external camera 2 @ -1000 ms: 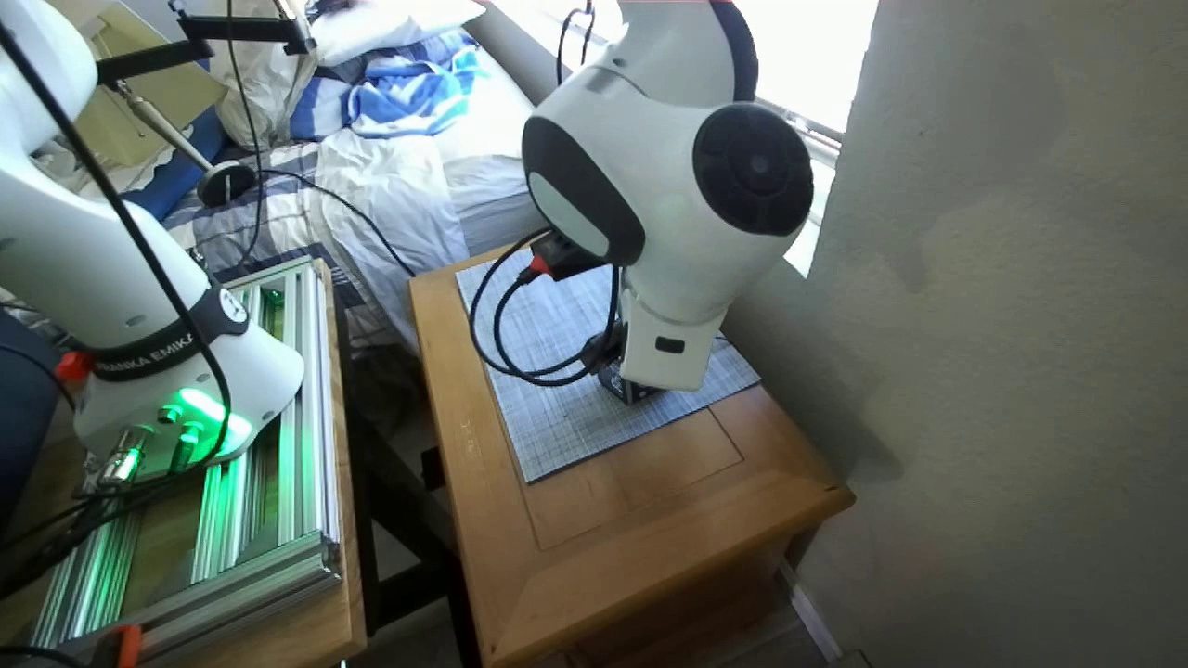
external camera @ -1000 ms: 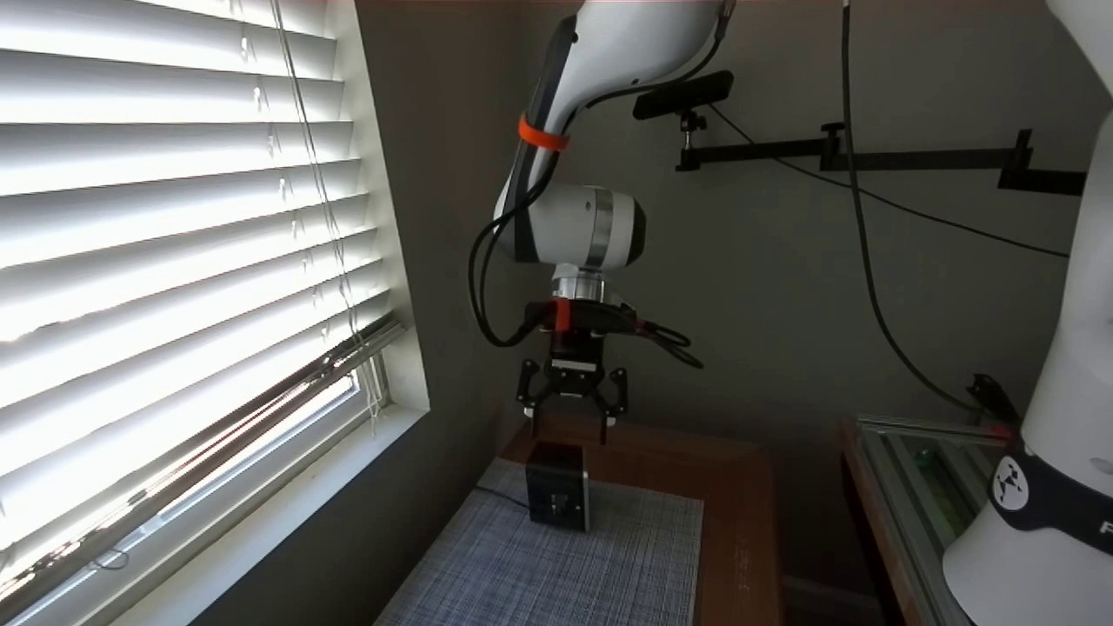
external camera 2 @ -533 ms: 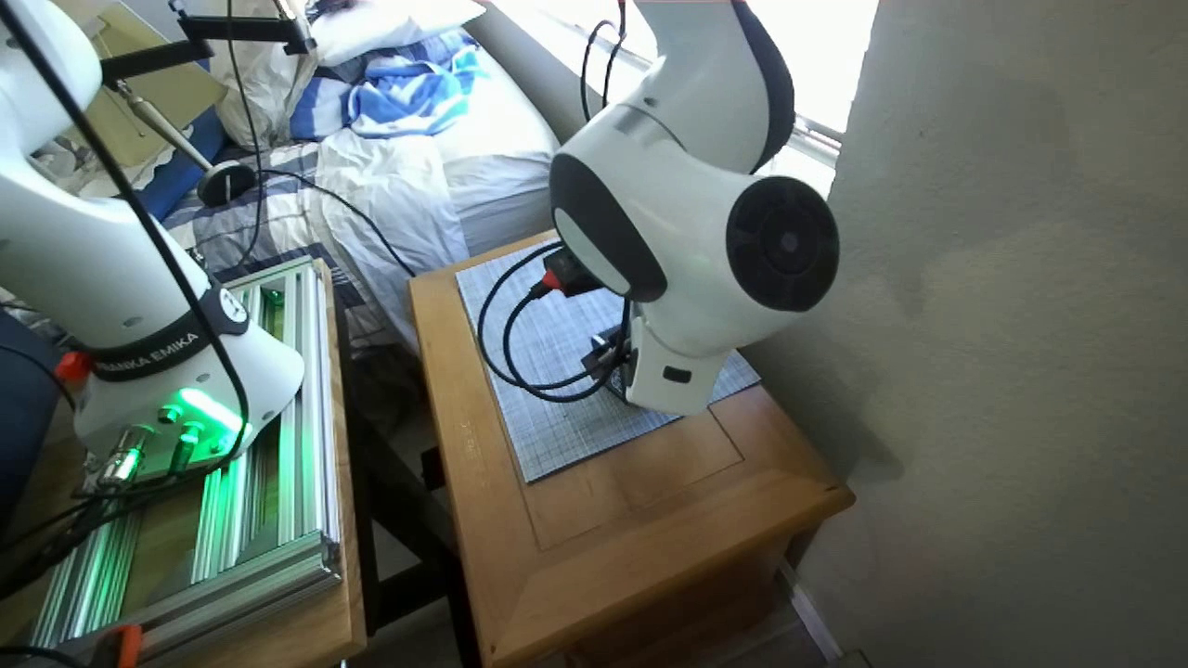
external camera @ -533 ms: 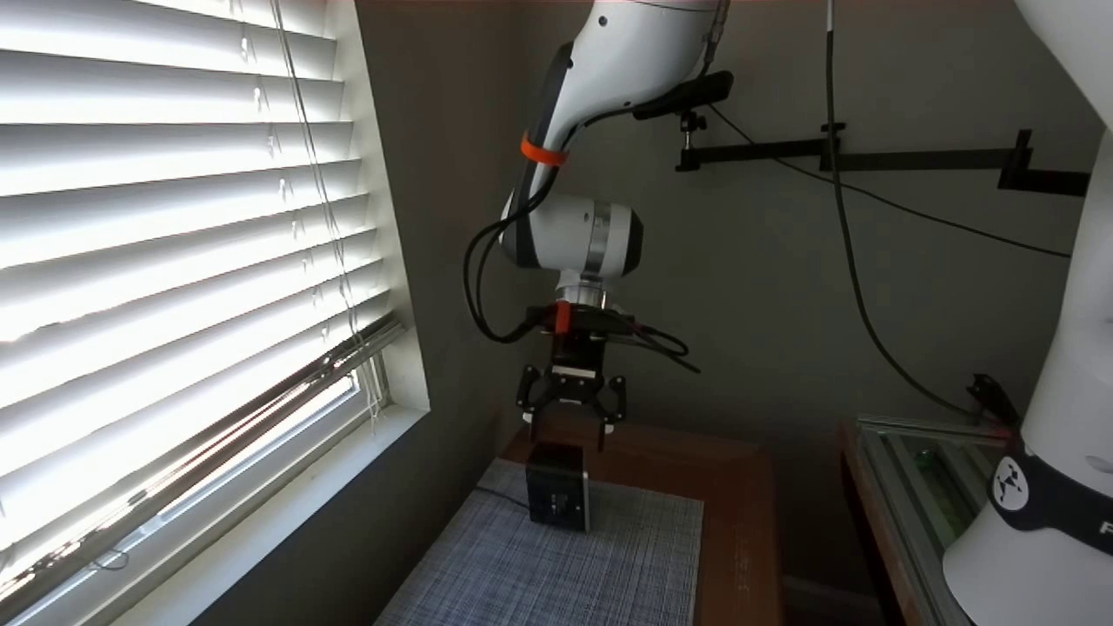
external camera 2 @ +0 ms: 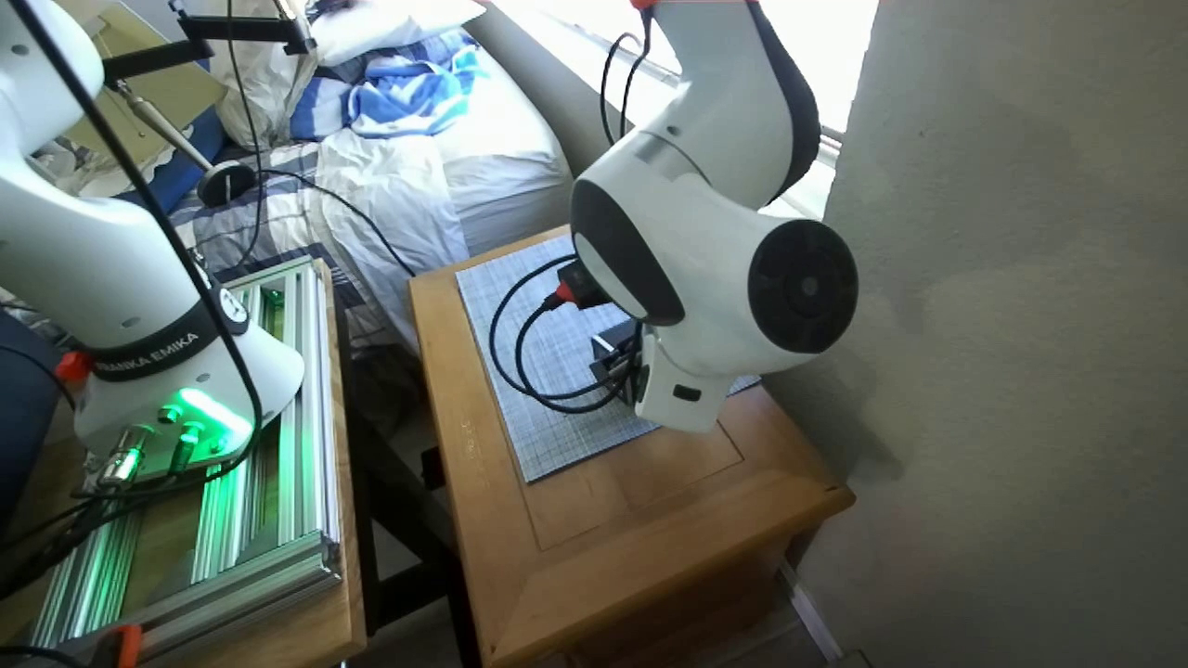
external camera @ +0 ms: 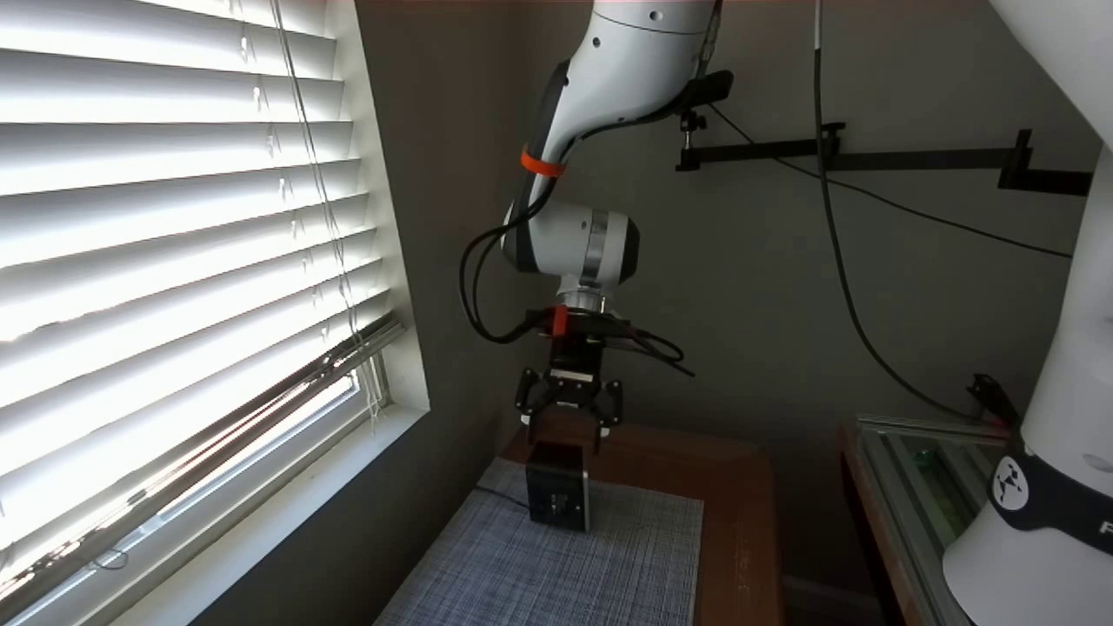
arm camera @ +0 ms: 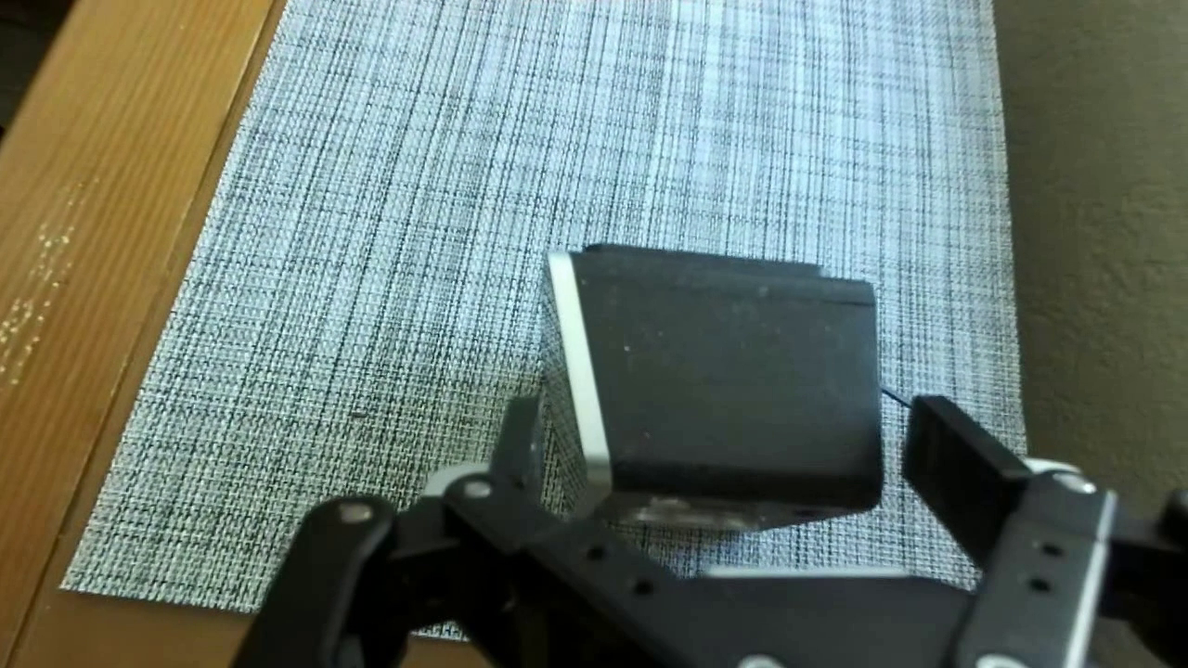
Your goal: Lift the alarm clock and put it up straight
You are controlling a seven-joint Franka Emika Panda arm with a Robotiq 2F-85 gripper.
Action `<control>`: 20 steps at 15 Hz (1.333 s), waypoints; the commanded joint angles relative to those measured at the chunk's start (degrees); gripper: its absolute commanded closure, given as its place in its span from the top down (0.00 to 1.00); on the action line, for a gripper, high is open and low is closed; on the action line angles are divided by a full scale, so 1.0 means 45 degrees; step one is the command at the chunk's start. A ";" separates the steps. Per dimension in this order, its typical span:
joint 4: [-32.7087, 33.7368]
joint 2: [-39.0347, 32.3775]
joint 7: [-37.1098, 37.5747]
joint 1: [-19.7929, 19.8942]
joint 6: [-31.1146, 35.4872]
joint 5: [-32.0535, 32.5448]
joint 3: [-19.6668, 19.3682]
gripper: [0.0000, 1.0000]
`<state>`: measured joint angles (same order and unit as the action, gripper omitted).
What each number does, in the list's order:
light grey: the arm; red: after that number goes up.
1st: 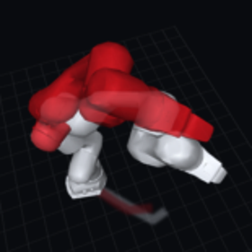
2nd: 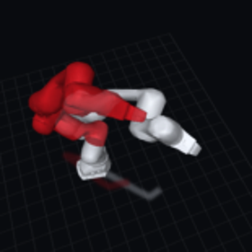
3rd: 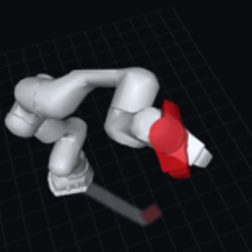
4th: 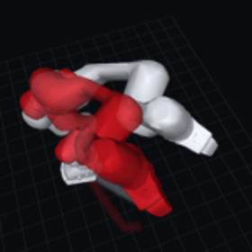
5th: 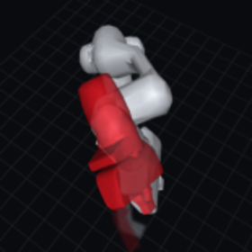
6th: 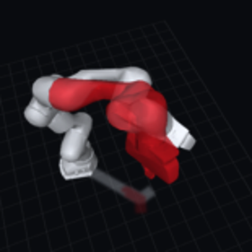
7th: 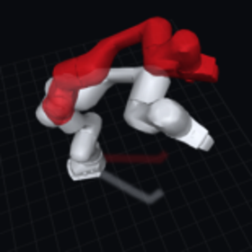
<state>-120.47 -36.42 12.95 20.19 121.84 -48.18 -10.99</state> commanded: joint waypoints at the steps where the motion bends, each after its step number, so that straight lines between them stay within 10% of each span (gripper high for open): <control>1: 0.0647 -0.0513 -0.0391 0.0277 -0.0626 -0.0514 -0.0016 1.00; 20: 0.2849 -0.2612 -0.0603 0.1275 -0.3592 -0.1040 -0.0052 1.00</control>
<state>-111.44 -45.05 12.11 24.69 109.49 -50.71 -11.23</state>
